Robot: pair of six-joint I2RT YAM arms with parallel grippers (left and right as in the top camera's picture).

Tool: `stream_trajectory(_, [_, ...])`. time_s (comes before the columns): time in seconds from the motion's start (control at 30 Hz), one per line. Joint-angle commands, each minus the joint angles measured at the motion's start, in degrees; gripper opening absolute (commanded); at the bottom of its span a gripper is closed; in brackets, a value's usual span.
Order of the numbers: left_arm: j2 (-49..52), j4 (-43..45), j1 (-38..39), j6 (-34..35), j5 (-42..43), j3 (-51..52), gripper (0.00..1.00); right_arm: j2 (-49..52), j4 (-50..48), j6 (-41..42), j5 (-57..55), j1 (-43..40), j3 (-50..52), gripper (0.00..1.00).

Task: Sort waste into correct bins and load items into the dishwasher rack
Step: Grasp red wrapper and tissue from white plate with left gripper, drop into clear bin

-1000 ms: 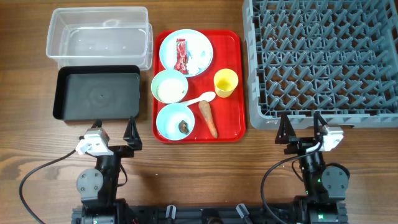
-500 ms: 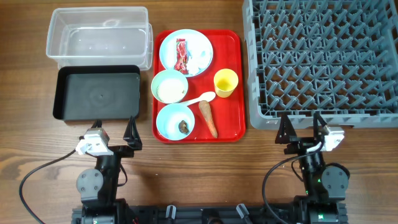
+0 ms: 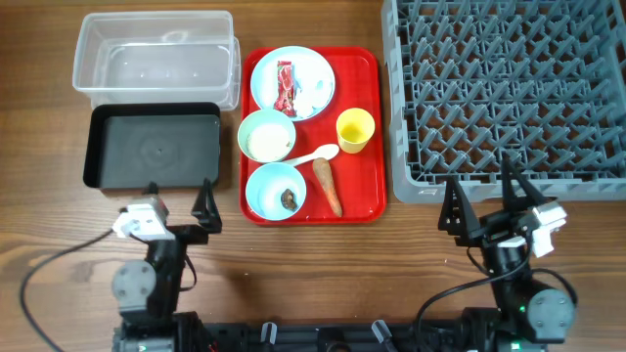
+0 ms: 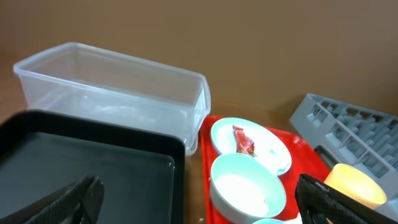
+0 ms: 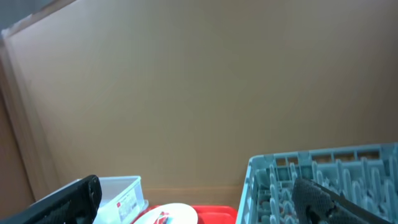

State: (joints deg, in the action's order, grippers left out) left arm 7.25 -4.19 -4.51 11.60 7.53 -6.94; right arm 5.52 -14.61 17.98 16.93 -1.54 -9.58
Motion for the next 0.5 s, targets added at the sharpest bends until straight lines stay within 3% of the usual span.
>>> stream_trajectory(0.0, [11.91, -3.02, 0.35, -3.67, 1.97, -15.39, 1.00, 9.20, 2.45, -5.86, 2.71, 0.39, -8.87, 1.00])
stream_trajectory(0.13, [36.52, -14.03, 3.63, -5.64, 2.47, -38.86, 1.00, 27.34, 13.66, -9.01, 5.29, 0.39, -24.94, 1.00])
stream_trajectory(0.23, [53.24, -23.56, 8.87, -9.94, 2.45, -55.74, 1.00, 37.13, 24.61, -11.80, 5.68, 0.39, -35.34, 1.00])
stream_trajectory(0.33, [70.31, -32.79, 13.57, -9.92, 1.75, -73.57, 1.00, 45.51, 36.83, -14.16, 5.68, 0.39, -45.48, 1.00])
stream_trajectory(0.47, [92.43, -42.01, 17.35, -9.92, 1.81, -94.07, 1.00, 50.42, 43.45, -14.14, 6.10, 0.39, -49.72, 1.00])
